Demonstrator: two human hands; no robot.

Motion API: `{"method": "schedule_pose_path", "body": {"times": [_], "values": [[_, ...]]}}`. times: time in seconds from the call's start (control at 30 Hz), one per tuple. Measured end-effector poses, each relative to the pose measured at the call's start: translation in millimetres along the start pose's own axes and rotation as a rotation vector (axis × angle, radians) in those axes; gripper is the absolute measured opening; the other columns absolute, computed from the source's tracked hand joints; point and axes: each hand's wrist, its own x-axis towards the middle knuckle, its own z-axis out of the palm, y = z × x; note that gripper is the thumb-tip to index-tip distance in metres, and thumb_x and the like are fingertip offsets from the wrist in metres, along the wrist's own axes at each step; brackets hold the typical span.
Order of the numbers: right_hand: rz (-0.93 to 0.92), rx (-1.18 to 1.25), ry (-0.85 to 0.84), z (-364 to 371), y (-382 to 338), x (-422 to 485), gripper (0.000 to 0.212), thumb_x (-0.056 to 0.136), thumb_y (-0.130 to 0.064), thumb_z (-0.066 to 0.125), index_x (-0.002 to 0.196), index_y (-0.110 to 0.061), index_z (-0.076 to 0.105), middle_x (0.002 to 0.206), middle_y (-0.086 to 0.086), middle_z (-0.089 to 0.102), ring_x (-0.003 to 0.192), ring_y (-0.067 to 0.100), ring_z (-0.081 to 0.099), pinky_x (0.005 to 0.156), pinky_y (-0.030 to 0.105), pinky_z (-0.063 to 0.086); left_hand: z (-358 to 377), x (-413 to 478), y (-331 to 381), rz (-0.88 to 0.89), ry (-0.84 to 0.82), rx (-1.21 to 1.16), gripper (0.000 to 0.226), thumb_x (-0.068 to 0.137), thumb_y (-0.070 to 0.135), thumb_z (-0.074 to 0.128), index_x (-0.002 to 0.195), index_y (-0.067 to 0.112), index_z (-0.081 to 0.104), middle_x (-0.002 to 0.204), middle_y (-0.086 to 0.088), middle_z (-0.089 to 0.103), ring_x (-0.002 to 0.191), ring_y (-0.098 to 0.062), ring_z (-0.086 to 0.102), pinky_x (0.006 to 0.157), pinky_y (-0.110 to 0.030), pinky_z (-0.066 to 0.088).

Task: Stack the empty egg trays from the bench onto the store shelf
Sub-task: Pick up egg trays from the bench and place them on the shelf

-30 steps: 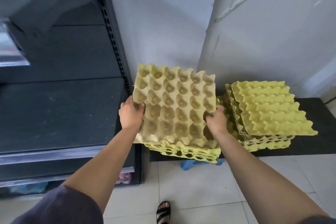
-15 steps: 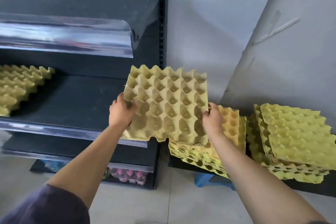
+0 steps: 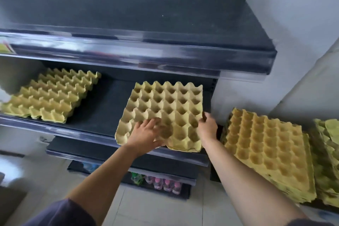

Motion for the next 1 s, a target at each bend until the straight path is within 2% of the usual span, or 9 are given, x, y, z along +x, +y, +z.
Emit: {"method": "schedule_pose_path", "body": {"times": [0.07,0.13,0.23,0.37,0.43,0.53,0.67,0.8,1.0], "values": [[0.081,0.045,-0.057,79,-25,0,0.042,0.097,-0.012,0.046,0.139,-0.012,0.043,0.140,0.011,0.048,0.126,0.028,0.047,0.106,0.043,0.039,15,12,-88,0.030,-0.045,0.001,0.049,0.085,0.054,0.052,0.132,0.041,0.045,0.147,0.006,0.026,0.128,-0.020,0.035,0.106,-0.039,0.022],[0.048,0.030,-0.171,75,-29,-10,0.054,0.094,-0.012,0.052,0.145,-0.014,0.033,0.146,0.008,0.040,0.132,0.026,0.040,0.108,0.038,0.036,17,11,-86,0.034,-0.061,0.011,0.045,0.088,0.050,0.051,0.131,0.039,0.046,0.147,0.004,0.025,0.128,-0.019,0.037,0.107,-0.040,0.019],[-0.065,-0.157,-0.160,75,-23,-1,0.061,0.089,0.004,0.049,0.145,-0.015,0.034,0.143,0.011,0.043,0.129,0.025,0.043,0.104,0.031,0.037,11,15,-83,0.079,-0.056,-0.037,0.039,0.091,0.046,0.047,0.128,0.032,0.050,0.146,-0.003,0.021,0.126,-0.018,0.040,0.108,-0.038,0.018],[-0.120,-0.143,-0.052,75,-26,-6,0.058,0.088,0.009,0.047,0.142,-0.012,0.040,0.139,0.010,0.049,0.128,0.024,0.046,0.102,0.023,0.034,0,17,-86,0.124,-0.037,-0.079,0.030,0.093,0.033,0.050,0.122,0.024,0.055,0.147,-0.008,0.022,0.117,-0.028,0.050,0.098,-0.038,0.040],[-0.117,-0.141,0.001,77,-28,-12,0.058,0.088,0.009,0.048,0.142,-0.010,0.040,0.139,0.012,0.048,0.128,0.025,0.046,0.103,0.026,0.034,-6,20,-86,0.136,-0.024,-0.077,0.026,0.094,0.027,0.051,0.118,0.020,0.058,0.149,-0.007,0.023,0.115,-0.031,0.051,0.091,-0.038,0.045],[-0.125,-0.184,0.034,81,-30,-21,0.059,0.088,0.009,0.048,0.144,-0.008,0.036,0.139,0.015,0.047,0.127,0.029,0.047,0.104,0.030,0.036,-16,30,-91,0.110,-0.026,-0.091,0.024,0.092,0.025,0.053,0.115,0.021,0.060,0.150,-0.004,0.022,0.114,-0.030,0.051,0.091,-0.036,0.043],[-0.117,-0.287,-0.085,81,-27,-25,0.064,0.089,0.009,0.045,0.148,-0.011,0.027,0.147,0.011,0.038,0.132,0.027,0.042,0.107,0.034,0.039,-1,19,-89,0.017,-0.070,-0.107,0.027,0.092,0.017,0.051,0.119,0.019,0.058,0.148,-0.002,0.021,0.109,-0.030,0.052,0.088,-0.039,0.048],[-0.176,-0.390,-0.097,78,-23,-25,0.064,0.090,0.008,0.044,0.148,-0.011,0.026,0.148,0.009,0.038,0.133,0.026,0.041,0.107,0.034,0.038,13,6,-81,-0.024,0.020,-0.130,0.030,0.092,0.013,0.052,0.121,0.018,0.058,0.145,-0.005,0.025,0.115,-0.029,0.048,0.089,-0.039,0.050],[-0.242,-0.544,-0.143,68,-23,-31,0.053,0.096,-0.012,0.044,0.146,-0.011,0.028,0.137,0.015,0.044,0.119,0.032,0.052,0.094,0.042,0.048,6,7,-79,-0.030,0.001,-0.149,0.032,0.093,0.024,0.051,0.123,0.017,0.056,0.142,-0.006,0.029,0.115,-0.030,0.049,0.089,-0.043,0.048]]}}
